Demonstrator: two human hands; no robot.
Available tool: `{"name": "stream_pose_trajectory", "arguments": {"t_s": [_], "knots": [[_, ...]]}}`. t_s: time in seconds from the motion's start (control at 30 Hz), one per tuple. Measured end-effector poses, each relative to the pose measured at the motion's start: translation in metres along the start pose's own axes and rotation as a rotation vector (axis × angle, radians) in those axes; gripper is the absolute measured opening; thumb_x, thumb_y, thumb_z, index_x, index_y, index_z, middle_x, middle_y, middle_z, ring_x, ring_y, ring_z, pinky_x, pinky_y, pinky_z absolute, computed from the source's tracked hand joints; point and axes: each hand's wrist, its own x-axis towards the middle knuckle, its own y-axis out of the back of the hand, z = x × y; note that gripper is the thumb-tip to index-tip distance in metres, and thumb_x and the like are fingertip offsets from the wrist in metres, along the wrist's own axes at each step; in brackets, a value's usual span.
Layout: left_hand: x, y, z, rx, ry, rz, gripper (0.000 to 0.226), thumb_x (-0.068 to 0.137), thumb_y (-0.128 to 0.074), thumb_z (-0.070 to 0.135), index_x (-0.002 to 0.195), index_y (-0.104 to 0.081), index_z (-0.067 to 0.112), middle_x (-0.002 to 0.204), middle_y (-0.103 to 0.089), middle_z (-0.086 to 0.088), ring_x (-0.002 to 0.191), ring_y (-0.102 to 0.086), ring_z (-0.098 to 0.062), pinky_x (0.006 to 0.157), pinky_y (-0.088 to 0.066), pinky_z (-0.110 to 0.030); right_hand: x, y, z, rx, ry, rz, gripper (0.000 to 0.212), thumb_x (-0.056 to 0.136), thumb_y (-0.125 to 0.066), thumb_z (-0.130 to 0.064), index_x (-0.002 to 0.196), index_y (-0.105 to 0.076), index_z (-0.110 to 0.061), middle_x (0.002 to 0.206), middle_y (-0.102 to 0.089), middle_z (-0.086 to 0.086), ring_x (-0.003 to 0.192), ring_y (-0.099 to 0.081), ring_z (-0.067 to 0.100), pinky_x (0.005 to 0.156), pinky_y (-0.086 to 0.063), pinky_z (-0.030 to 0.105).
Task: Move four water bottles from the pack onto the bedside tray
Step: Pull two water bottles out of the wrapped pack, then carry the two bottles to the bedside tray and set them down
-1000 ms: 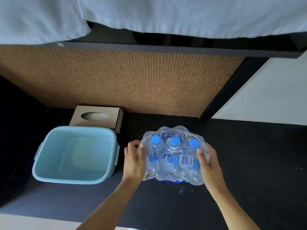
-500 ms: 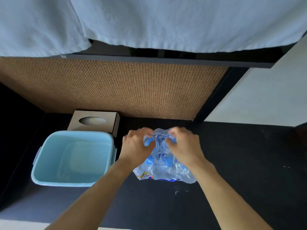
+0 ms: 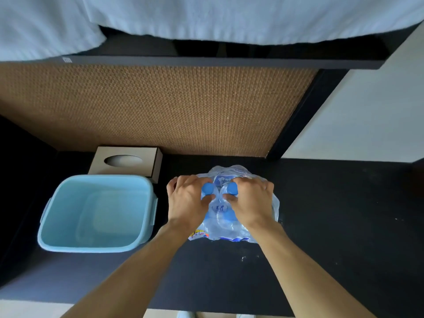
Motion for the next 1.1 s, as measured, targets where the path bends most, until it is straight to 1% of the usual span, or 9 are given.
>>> {"name": "stream_pose_trajectory", "arguments": {"t_s": [0.17, 0.3, 0.4, 0.53, 0.67, 0.77, 0.87, 0.97, 1.1], "knots": [[0.018, 0.062, 0.041, -0.183, -0.198, 0.028, 0.036, 0.084, -0.081, 0.015, 0.119, -0.073, 0.018, 0.107, -0.075, -0.002, 0.102, -0.068, -0.029, 0.102, -0.046, -0.042, 0.001, 0.071, 0.005, 0.235, -0.016, 0.208, 0.035, 0.079, -0.076, -0.051, 0.101, -0.077, -0.024, 0.075, -0.072, -0.003, 0.083, -0.065, 0.021, 0.09, -0.043, 0.043], [0.037, 0.145, 0.112, -0.508, -0.27, 0.024, 0.038, 0.093, -0.074, 0.011, 0.129, -0.067, 0.019, 0.119, -0.071, 0.008, 0.112, -0.066, -0.012, 0.098, -0.045, -0.014, -0.003, 0.173, 0.003, 0.63, -0.034, 0.387, 0.032, 0.077, -0.078, -0.048, 0.099, -0.076, -0.025, 0.089, -0.073, -0.011, 0.084, -0.066, 0.008, 0.079, -0.053, 0.028], [0.032, 0.209, 0.176, -0.634, -0.409, 0.022, 0.039, 0.099, -0.067, 0.019, 0.136, -0.06, 0.028, 0.118, -0.071, 0.012, 0.113, -0.067, -0.007, 0.099, -0.05, -0.021, -0.024, 0.263, 0.003, 0.853, -0.042, 0.556, 0.026, 0.081, -0.083, -0.034, 0.1, -0.071, -0.022, 0.096, -0.067, -0.009, 0.09, -0.065, 0.003, 0.079, -0.049, 0.012], [0.002, 0.294, 0.278, -0.779, -0.664, 0.066, 0.036, 0.106, -0.044, 0.032, 0.141, -0.051, 0.031, 0.1, -0.067, 0.011, 0.096, -0.068, -0.013, 0.09, -0.052, -0.022, -0.069, 0.391, 0.001, 0.97, -0.014, 0.829, 0.024, 0.082, -0.083, -0.024, 0.102, -0.071, -0.028, 0.096, -0.06, -0.002, 0.088, -0.062, -0.003, 0.077, -0.049, 0.012], [-0.062, 0.362, 0.368, -0.895, -0.885, 0.05, 0.028, 0.108, -0.036, 0.026, 0.126, -0.057, 0.023, 0.088, -0.06, 0.002, 0.08, -0.064, -0.02, 0.074, -0.051, -0.022, -0.155, 0.488, -0.006, 0.96, -0.027, 1.031, 0.024, 0.085, -0.078, -0.026, 0.108, -0.072, -0.028, 0.097, -0.055, -0.003, 0.089, -0.06, -0.007, 0.076, -0.048, 0.008], [-0.134, 0.388, 0.417, -0.922, -1.124, -0.083, 0.018, 0.104, -0.048, 0.035, 0.107, -0.063, 0.025, 0.083, -0.065, 0.012, 0.08, -0.067, -0.01, 0.07, -0.048, -0.013, -0.255, 0.529, -0.005, 0.878, -0.15, 1.25, 0.019, 0.087, -0.077, -0.026, 0.106, -0.074, -0.021, 0.1, -0.056, 0.002, 0.087, -0.064, 0.001, 0.073, -0.049, 0.01], [-0.222, 0.393, 0.448, -0.934, -1.325, -0.342, 0.006, 0.098, -0.063, 0.035, 0.096, -0.063, 0.029, 0.083, -0.069, 0.017, 0.08, -0.067, 0.0, 0.07, -0.045, -0.006, -0.374, 0.547, -0.009, 0.709, -0.299, 1.457, 0.016, 0.089, -0.075, -0.027, 0.103, -0.072, -0.021, 0.103, -0.061, 0.006, 0.088, -0.066, 0.001, 0.073, -0.048, 0.01], [-0.318, 0.39, 0.469, -1.01, -1.457, -0.661, 0.015, 0.093, -0.065, 0.044, 0.097, -0.067, 0.03, 0.086, -0.073, 0.01, 0.076, -0.071, -0.005, 0.066, -0.049, -0.008, -0.497, 0.55, -0.025, 0.554, -0.474, 1.566, 0.024, 0.087, -0.073, -0.036, 0.104, -0.073, -0.02, 0.101, -0.064, 0.001, 0.091, -0.069, 0.008, 0.076, -0.05, 0.013], [-0.47, 0.383, 0.48, -1.051, -1.674, -1.007, 0.008, 0.093, -0.067, 0.036, 0.098, -0.07, 0.029, 0.092, -0.075, 0.01, 0.081, -0.071, -0.012, 0.07, -0.054, -0.016, -0.657, 0.534, -0.06, 0.366, -0.716, 1.71, 0.025, 0.085, -0.074, -0.039, 0.103, -0.073, -0.022, 0.099, -0.07, 0.004, 0.091, -0.07, 0.016, 0.078, -0.051, 0.019]]}}
